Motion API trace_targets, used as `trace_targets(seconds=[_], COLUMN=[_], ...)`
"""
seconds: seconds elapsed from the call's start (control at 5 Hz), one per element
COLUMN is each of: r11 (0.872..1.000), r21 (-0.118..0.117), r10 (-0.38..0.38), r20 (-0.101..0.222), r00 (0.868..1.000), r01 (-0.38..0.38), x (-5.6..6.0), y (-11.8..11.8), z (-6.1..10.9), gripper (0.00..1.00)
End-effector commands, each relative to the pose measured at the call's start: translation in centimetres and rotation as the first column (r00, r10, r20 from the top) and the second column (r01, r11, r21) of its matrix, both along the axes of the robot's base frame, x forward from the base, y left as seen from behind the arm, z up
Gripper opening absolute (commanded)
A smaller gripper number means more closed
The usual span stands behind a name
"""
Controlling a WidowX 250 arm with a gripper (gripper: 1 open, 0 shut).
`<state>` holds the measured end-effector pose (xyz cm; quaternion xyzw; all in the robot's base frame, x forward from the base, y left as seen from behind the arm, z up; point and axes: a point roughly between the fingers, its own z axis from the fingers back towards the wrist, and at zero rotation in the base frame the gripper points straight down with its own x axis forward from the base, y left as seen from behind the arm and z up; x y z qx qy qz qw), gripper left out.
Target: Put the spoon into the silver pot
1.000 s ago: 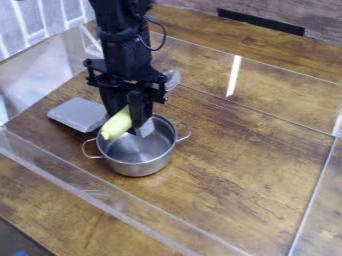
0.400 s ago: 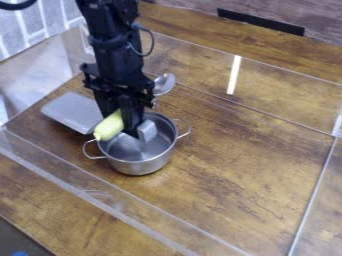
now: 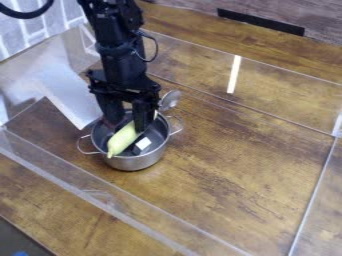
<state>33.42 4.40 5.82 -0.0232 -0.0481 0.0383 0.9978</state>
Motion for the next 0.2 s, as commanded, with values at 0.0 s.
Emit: trace_targets(seconds=[0.0], r11=[1.0], r21=[0.01], r10=[-0.022], r20=[0.042], r00=[0.999], r01=[0.022], x=[1.12], y=[-0.09], z=[0.92], gripper=[1.0])
